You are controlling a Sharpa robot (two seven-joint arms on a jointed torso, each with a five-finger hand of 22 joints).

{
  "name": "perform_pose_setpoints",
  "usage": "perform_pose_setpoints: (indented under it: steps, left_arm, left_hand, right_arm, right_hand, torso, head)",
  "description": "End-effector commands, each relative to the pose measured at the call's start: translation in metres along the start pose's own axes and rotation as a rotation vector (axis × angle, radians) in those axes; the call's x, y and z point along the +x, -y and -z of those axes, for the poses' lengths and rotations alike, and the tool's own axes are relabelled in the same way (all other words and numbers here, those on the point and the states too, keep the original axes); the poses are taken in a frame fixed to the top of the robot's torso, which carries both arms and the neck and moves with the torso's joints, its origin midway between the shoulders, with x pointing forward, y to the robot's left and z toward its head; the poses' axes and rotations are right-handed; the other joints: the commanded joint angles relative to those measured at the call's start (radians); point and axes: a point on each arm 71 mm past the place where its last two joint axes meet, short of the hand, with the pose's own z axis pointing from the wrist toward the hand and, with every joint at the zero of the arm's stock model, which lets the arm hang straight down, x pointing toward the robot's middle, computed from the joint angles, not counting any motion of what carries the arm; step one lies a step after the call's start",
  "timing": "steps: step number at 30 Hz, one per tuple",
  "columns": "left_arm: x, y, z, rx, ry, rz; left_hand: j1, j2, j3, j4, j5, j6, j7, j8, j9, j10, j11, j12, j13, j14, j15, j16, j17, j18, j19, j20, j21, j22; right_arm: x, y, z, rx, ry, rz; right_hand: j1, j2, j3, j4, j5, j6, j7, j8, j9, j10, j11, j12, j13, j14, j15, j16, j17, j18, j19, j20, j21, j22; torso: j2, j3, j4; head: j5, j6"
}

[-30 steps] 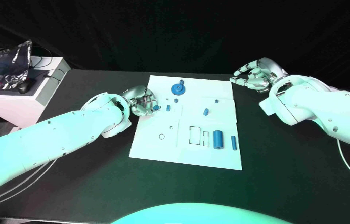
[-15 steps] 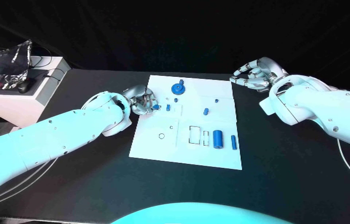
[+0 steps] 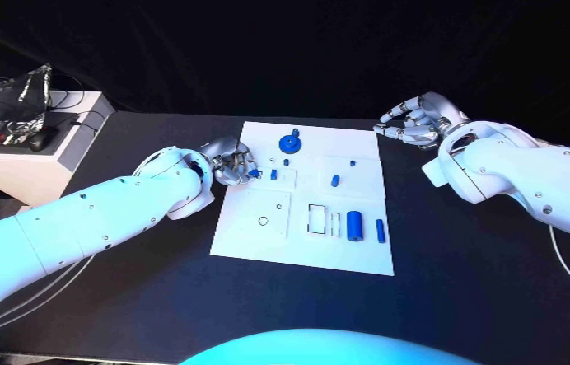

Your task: Assemble the parts on the task board

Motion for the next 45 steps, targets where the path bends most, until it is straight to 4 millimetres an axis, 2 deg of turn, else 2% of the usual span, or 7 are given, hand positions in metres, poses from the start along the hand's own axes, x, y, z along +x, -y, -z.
perform_pose_setpoints:
  steps: [1, 12, 21, 38, 44, 45]
  left_arm:
    - [0.011, -0.006, 0.001, -0.045, -0.076, -0.028]
    - [0.01, -0.005, 0.0, -0.019, -0.063, -0.029]
    - [0.008, -0.002, 0.0, 0.024, -0.031, -0.022]
    - [0.003, 0.01, 0.004, 0.123, 0.032, 0.009]
    - [0.001, 0.01, 0.006, 0.127, 0.042, 0.01]
    - [0.0, 0.01, 0.006, 0.128, 0.046, 0.011]
  left_hand:
    - [-0.01, 0.0, 0.004, 0.004, -0.005, 0.0, 0.005, -0.005, -0.009, 0.009, 0.001, 0.004, 0.001, 0.007, -0.001, 0.006, 0.001, -0.016, 0.008, 0.0, 0.005, 0.002]
    - [0.01, 0.047, 0.107, -0.021, 0.004, 0.063, -0.002, -0.011, -0.023, 0.023, -0.005, -0.009, -0.008, 0.021, -0.007, 0.01, 0.016, -0.02, 0.026, -0.006, 0.036, 0.035]
    - [0.002, 0.062, 0.157, -0.037, 0.002, 0.077, -0.003, -0.014, -0.027, 0.031, -0.006, -0.015, -0.012, 0.028, -0.009, 0.011, 0.023, -0.022, 0.031, -0.009, 0.051, 0.049]
    - [-0.012, 0.055, 0.168, -0.044, 0.0, 0.079, -0.002, -0.015, -0.028, 0.025, -0.005, -0.021, -0.014, 0.026, -0.008, 0.009, 0.018, -0.021, 0.024, -0.009, 0.052, 0.047]
    - [-0.037, 0.046, 0.198, -0.061, -0.002, 0.078, 0.002, -0.011, -0.027, 0.006, 0.001, -0.103, -0.056, 0.013, -0.003, 0.001, -0.006, -0.017, 0.006, -0.006, 0.046, 0.039]
    - [-0.043, 0.045, 0.206, -0.068, -0.002, 0.078, 0.004, -0.01, -0.027, 0.006, 0.005, -0.134, -0.073, 0.007, 0.0, -0.004, -0.017, -0.016, -0.001, -0.004, 0.042, 0.033]
  right_arm:
    - [0.001, -0.002, 0.0, -0.017, -0.009, 0.01]
    - [0.003, -0.004, 0.002, -0.025, -0.015, 0.009]
    - [0.006, -0.008, 0.003, -0.034, -0.024, 0.006]
    - [0.011, -0.012, 0.004, -0.045, -0.042, 0.002]
    - [0.013, -0.014, 0.005, -0.052, -0.046, 0.005]
    - [0.013, -0.014, 0.005, -0.052, -0.047, 0.006]
  right_hand:
    - [0.0, 0.001, 0.005, -0.001, 0.004, -0.006, 0.0, 0.005, 0.001, 0.002, -0.004, 0.003, 0.121, 0.079, -0.006, -0.004, 0.154, 0.014, 0.045, -0.004, -0.002, 0.164]
    - [0.0, 0.001, 0.005, -0.001, 0.004, -0.006, 0.0, 0.005, 0.001, 0.002, -0.004, 0.003, 0.121, 0.079, -0.006, -0.004, 0.154, 0.014, 0.045, -0.004, -0.002, 0.164]
    - [-0.002, 0.0, 0.007, 0.0, 0.004, -0.006, 0.0, 0.007, 0.002, 0.004, -0.004, 0.005, 0.122, 0.079, -0.006, -0.003, 0.154, 0.014, 0.045, -0.004, -0.002, 0.164]
    - [-0.002, 0.001, 0.008, 0.0, 0.004, -0.006, 0.0, 0.008, 0.003, 0.005, -0.004, 0.006, 0.123, 0.079, -0.006, -0.003, 0.155, 0.013, 0.046, -0.004, 0.0, 0.166]
    - [-0.002, 0.001, 0.008, 0.0, 0.004, -0.006, 0.0, 0.008, 0.003, 0.005, -0.004, 0.006, 0.123, 0.079, -0.006, -0.003, 0.155, 0.013, 0.046, -0.004, 0.0, 0.166]
    - [-0.002, 0.001, 0.008, 0.0, 0.004, -0.006, 0.0, 0.008, 0.003, 0.005, -0.004, 0.006, 0.123, 0.079, -0.006, -0.003, 0.155, 0.013, 0.046, -0.004, 0.0, 0.166]
  torso:
    - [-0.001, -0.0006, 0.0004]
    - [-0.002, -0.0009, 0.001]
    - [-0.001, -0.0018, 0.0012]
    - [-0.001, -0.0011, 0.0019]
    - [-0.001, -0.0013, 0.0023]
    - [-0.001, -0.0014, 0.0019]
  head:
    - [-0.001, -0.001]
    - [-0.002, 0.003]
    - [-0.002, 0.006]
    - [0.001, 0.009]
    - [0.001, 0.011]
    - [0.001, 0.012]
